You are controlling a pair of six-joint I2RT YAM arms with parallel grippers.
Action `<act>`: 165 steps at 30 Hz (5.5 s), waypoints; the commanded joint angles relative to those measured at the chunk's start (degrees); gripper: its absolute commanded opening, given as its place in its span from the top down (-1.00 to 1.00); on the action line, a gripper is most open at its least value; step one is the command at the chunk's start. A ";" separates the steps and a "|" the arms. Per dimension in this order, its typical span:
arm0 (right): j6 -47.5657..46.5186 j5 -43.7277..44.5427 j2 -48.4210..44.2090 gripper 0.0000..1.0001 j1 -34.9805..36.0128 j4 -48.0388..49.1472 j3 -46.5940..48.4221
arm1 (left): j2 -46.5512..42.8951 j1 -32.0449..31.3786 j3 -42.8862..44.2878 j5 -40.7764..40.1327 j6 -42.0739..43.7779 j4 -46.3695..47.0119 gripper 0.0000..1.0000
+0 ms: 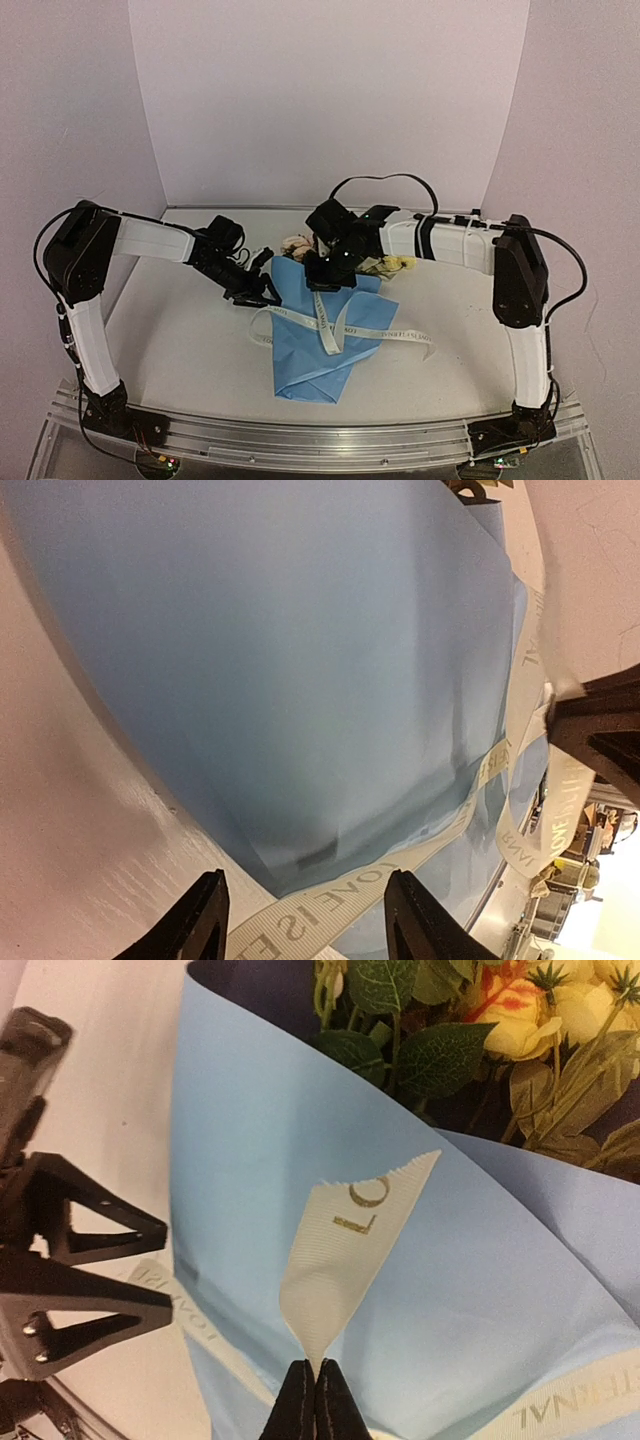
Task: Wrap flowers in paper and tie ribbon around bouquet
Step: Cross the ribbon over the folded bouquet.
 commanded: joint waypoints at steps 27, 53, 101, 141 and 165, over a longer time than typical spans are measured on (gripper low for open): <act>3.24 -26.73 -7.16 1.00 2.69 15.18 -15.34 | -1.17 -1.51 1.94 1.94 2.61 -1.35 0.65; 5.51 -30.50 -0.64 1.00 2.68 15.09 -11.39 | -3.30 -3.63 2.72 -1.64 7.05 -7.53 0.08; 8.43 -34.21 3.74 1.00 2.08 15.45 -7.66 | -2.21 -5.57 4.93 -16.40 9.52 -12.70 0.11; 3.44 -14.57 2.59 0.54 -1.07 14.57 -2.44 | -8.70 -7.43 4.43 -6.71 12.14 -12.04 1.00; 7.84 -0.84 -17.50 0.09 0.32 14.53 -22.35 | -5.18 -11.20 5.42 0.43 19.14 -20.14 0.65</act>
